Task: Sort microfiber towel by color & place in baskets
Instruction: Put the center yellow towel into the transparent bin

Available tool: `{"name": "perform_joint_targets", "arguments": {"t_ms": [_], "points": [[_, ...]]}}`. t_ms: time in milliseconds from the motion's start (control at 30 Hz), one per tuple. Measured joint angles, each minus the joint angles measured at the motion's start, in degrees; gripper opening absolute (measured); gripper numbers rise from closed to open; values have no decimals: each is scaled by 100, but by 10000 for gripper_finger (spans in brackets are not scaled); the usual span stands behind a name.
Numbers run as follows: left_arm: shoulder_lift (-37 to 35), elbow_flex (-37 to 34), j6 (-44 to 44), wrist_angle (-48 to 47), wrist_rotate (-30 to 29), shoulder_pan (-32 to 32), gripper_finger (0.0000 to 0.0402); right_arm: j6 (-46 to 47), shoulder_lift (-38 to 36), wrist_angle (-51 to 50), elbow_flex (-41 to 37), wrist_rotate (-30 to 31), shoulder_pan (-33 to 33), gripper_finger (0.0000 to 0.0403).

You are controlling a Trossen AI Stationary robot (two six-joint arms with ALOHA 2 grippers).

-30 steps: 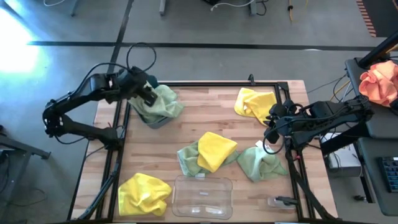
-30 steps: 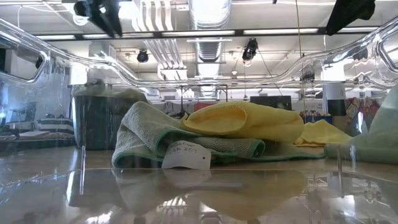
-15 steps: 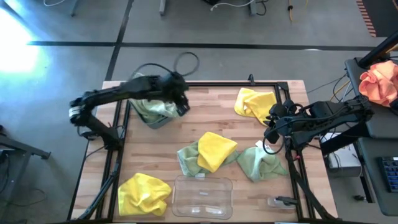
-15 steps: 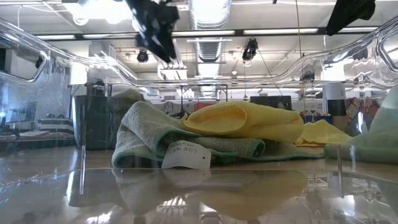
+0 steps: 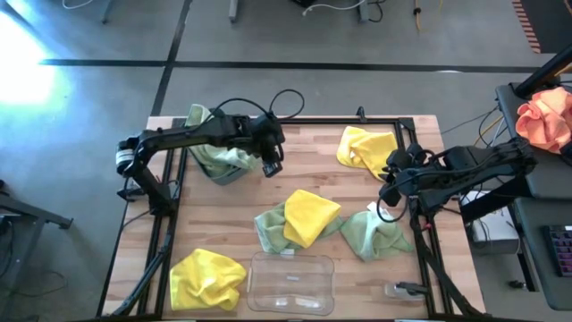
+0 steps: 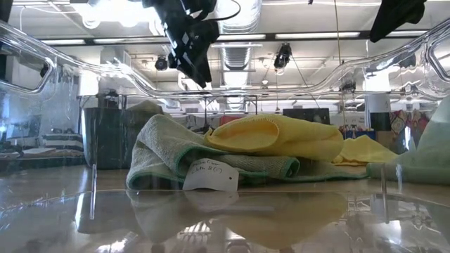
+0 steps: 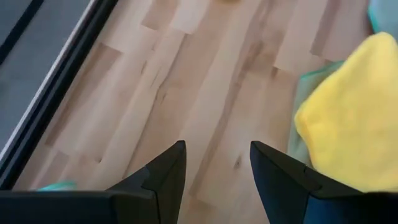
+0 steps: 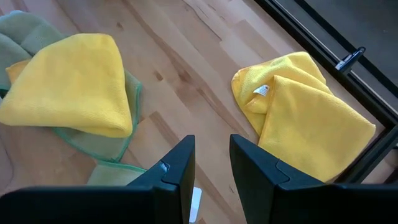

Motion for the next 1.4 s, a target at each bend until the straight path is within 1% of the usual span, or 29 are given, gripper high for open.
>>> {"name": "perform_joint_targets", "arguments": {"t_ms": [167, 300, 400, 500, 667, 867, 1000, 1133, 1233, 1300, 1400], "points": [[0, 0, -127, -7, -422, -11, 163, 3, 0, 11, -216, 43, 0, 93], [-31, 0, -218, -17, -457, -26, 163, 155, 48, 200, -416, 271, 0, 93], [-102, 0, -280, -22, -456, -51, 163, 170, 235, 409, -506, 292, -1, 93], [-145, 0, -304, -54, -457, -70, 163, 173, 611, 472, -591, 287, -1, 93], [-255, 0, -345, -187, -554, -88, 163, 180, 1442, 494, -634, 287, -144, 93], [-393, 0, -349, -334, -693, -88, 163, 698, 2505, 517, -396, 287, -538, 93], [-458, 0, -331, -387, -847, -88, 163, 312, 3121, 690, -62, 201, -680, 93], [-468, 0, -186, -509, -846, -92, 163, -125, 3619, 1203, 303, 49, -699, 93], [-468, 0, -75, -606, -847, -92, 163, -553, 3917, 1686, 525, -318, -699, 93], [-468, 0, -5, -654, -853, -92, 163, -661, 4074, 1957, 637, -513, -699, 93], [-468, 0, 130, -716, -864, -92, 163, -565, 4326, 2103, 797, -686, -699, 93]]}}
